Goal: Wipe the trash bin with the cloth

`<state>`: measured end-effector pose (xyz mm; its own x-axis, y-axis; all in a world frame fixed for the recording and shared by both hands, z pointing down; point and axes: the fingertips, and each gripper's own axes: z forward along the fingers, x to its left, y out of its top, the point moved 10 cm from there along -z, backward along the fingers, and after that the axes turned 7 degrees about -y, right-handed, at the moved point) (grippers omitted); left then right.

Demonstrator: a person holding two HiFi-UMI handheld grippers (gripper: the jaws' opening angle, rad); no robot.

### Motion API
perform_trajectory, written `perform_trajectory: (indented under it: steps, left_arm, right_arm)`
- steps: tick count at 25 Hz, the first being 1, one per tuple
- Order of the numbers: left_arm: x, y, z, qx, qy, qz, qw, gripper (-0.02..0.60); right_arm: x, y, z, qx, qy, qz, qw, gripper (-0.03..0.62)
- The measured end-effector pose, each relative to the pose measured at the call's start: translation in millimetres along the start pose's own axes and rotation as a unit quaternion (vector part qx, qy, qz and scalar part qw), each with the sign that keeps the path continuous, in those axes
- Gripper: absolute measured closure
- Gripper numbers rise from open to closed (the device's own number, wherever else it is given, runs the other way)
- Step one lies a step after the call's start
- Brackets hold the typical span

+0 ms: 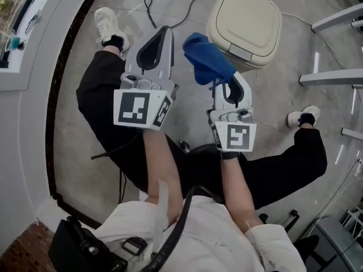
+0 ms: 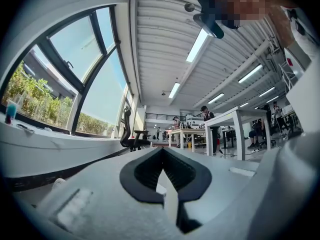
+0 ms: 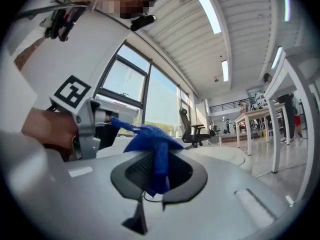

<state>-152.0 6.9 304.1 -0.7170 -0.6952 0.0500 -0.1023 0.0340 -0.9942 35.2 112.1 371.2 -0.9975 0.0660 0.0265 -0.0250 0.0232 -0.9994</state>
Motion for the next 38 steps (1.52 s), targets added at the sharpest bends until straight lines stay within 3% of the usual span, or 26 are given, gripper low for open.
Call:
perform_trajectory:
  steps: [4,8,10,16,20,22,25,28,32,35,38]
  left_arm:
    - [-25,-4,2,-0.004,0.002,-0.005,1.0000,0.580]
    - [-39,-13,2,0.007,0.010,-0.006,0.9999,0.581]
    - [-38,-17,3,0.008,0.022,-0.008,0.9997,0.581]
    - [-42,-36,1,0.021,0.036,-0.020,0.9989,0.581]
    - [-38,-39,-1,0.028,0.039,-0.017,0.9987,0.581]
    - [-38,-36,1,0.026,0.041,-0.015,0.9987,0.581]
    - [-44,-32,2,0.023,0.042,-0.011,0.9988,0.581]
    - [-56,-31,0,0.022,0.040,-0.011,0.9989,0.581]
    - [-69,-23,-5,0.011,0.048,-0.009,0.9988,0.581]
    - [-80,-18,-12,0.003,0.056,-0.007,0.9984,0.581]
    - [-88,-12,-16,-0.005,0.063,-0.005,0.9980,0.581]
  right_arm:
    - [-41,-23,17,0.072,-0.010,-0.015,0.997,0.556]
    - [-28,-56,29,0.078,0.039,-0.072,0.994,0.556]
    - [-17,-86,40,0.104,0.056,-0.111,0.987,0.556]
    - [-20,-208,52,0.250,0.068,-0.125,0.958,0.556]
    - [-27,-263,50,0.318,0.075,-0.114,0.938,0.556]
    - [-33,-270,47,0.332,0.075,-0.091,0.936,0.556]
    - [-43,-257,39,0.319,0.076,-0.061,0.943,0.556]
    - [-47,-216,26,0.272,0.095,-0.059,0.956,0.556]
    - [-51,-128,7,0.160,0.129,-0.064,0.977,0.556]
    - [-46,-48,-10,0.042,0.162,-0.086,0.982,0.556]
    - [-55,2,-15,-0.013,0.121,-0.073,0.990,0.556]
